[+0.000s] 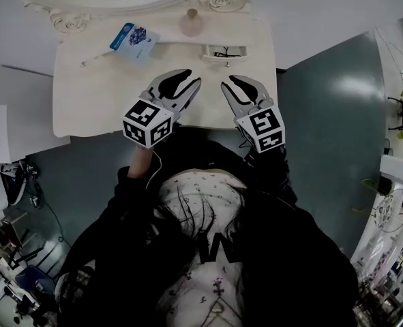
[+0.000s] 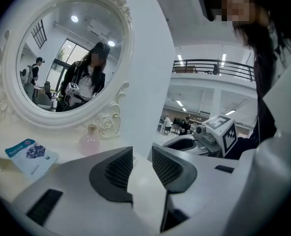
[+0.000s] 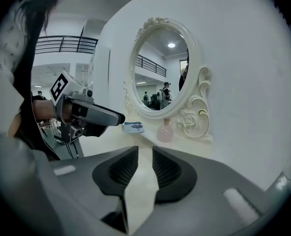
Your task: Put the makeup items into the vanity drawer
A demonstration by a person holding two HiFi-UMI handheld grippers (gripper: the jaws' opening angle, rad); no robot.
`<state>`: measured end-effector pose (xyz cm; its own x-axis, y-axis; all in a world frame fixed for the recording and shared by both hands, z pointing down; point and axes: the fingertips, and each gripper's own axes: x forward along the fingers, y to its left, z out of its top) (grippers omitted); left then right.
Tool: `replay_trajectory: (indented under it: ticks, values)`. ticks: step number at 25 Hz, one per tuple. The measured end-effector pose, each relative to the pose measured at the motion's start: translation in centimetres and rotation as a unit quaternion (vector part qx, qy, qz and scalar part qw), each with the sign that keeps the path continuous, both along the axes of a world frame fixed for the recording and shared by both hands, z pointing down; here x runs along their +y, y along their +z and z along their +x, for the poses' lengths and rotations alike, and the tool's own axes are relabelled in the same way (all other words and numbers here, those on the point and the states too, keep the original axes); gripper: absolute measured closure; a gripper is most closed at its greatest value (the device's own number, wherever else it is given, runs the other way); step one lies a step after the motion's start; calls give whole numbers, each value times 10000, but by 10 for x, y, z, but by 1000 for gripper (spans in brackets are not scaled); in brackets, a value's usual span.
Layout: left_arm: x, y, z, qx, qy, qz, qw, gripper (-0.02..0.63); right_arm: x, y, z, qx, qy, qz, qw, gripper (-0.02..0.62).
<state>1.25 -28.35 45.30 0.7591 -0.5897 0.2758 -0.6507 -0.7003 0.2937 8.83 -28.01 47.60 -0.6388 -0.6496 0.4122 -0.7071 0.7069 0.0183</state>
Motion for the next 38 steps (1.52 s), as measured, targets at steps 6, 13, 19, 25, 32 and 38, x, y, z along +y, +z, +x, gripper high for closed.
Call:
replay_trajectory:
  ticks: [6,13,19,25,32,38]
  values:
    - [47,11,24,-24,-195,-126,9997,483,40,-1,12,-8,-163,170,9997,532]
    - [104,31,38,-168,-467,-364,9981,483,91,12,23,-92,-393,151,9991,558]
    - [131,23,42,-320,-496,-253,9979,483,113,8,22,-274,-419,243,9984,580]
    - [141,9,39,-360,-443,-64,9983,483,123,-4,18,-432,-351,326,9979,580]
    - [172,11,11,-575,-308,-38,9979,483,138,-7,-4,-540,-242,282,9978,581]
    - [205,8,-45,-519,-431,-11,9977,483,167,-9,-48,-462,-172,315,9983,586]
